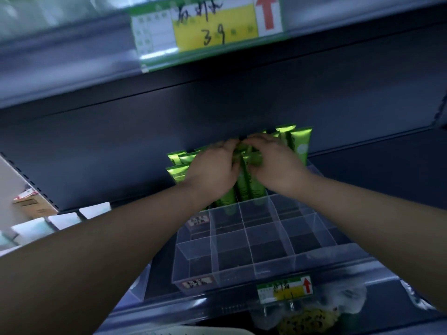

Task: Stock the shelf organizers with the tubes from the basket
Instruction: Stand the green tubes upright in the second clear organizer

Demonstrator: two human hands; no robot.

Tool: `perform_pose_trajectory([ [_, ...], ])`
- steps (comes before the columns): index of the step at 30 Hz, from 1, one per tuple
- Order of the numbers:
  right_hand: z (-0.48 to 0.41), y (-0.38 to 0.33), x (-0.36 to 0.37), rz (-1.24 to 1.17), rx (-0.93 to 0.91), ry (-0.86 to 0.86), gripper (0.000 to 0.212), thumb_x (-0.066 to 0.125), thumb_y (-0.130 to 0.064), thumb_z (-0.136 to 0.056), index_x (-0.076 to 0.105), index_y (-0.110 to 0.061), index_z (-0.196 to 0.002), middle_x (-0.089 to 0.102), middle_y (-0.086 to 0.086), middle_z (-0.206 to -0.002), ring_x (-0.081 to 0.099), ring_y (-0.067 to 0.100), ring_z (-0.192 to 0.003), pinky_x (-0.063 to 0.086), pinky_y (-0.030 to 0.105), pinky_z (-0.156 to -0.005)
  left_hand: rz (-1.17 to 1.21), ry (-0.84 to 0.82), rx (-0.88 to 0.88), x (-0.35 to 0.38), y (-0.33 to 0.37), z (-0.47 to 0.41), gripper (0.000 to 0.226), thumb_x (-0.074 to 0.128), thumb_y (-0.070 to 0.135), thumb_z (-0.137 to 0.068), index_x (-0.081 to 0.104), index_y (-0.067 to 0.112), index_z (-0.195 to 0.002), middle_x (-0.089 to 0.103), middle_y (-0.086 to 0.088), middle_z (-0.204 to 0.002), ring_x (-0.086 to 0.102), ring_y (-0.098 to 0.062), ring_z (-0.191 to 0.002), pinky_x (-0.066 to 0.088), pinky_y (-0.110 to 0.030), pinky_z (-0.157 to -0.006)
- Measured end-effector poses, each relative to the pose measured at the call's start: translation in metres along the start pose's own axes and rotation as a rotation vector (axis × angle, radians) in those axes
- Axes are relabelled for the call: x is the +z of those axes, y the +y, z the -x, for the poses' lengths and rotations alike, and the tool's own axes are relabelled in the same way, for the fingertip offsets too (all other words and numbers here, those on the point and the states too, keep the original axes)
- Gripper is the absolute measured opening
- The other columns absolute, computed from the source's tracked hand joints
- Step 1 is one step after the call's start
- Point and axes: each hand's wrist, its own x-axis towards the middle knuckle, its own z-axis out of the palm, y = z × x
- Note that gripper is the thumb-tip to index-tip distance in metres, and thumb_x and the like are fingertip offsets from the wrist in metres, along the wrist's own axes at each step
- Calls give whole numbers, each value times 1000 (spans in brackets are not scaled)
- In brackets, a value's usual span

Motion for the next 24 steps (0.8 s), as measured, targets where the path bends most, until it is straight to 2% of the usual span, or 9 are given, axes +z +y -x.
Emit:
perform_pose_trajectory([
  [2, 8, -6, -1, 83, 23, -42, 61, 59, -26, -85, 36, -21, -142, 29, -1, -151, 26, 20, -138, 28, 37, -111, -68, -38, 10, -4, 0, 8, 52, 47, 23, -92, 33, 14, -141, 48, -12, -133, 46, -28, -120, 36, -32, -99],
  [6, 22, -20, -2, 181, 39, -121, 72, 55, -38, -85, 18, -31, -147, 9, -7, -157, 10, 19, -143, 20, 42, -111, -165, -103, 26, -13, -1, 24, 63, 46, 33, -92, 19, 17, -147, 29, -6, -150, 22, -24, -139, 14, -36, -117],
  [11, 40, -41, -3, 197, 44, -203, 77, 53, -45, -86, 9, -33, -147, -2, -5, -158, 0, 22, -144, 12, 46, -114, -219, -125, 22, -32, -2, 48, 67, 45, 38, -91, 14, 19, -148, 17, -3, -154, 10, -23, -143, 7, -40, -118],
  [17, 66, -73, -3, 212, 11, -236, 79, 51, -47, -86, 4, -34, -148, -7, -4, -158, -3, 21, -145, 7, 43, -114, -254, -135, -21, -48, -4, 88, 73, 43, 44, -90, 5, 21, -148, 8, -1, -156, 0, -21, -145, -3, -44, -117],
  [24, 102, -109, 2, 239, -68, -271, 78, 50, -43, -89, 1, -30, -148, -11, -4, -157, -7, 20, -144, 5, 43, -115, -268, -135, -60, -63, -14, 142, 77, 41, 50, -90, -3, 24, -148, 2, 1, -156, -7, -19, -144, -2, -47, -117],
])
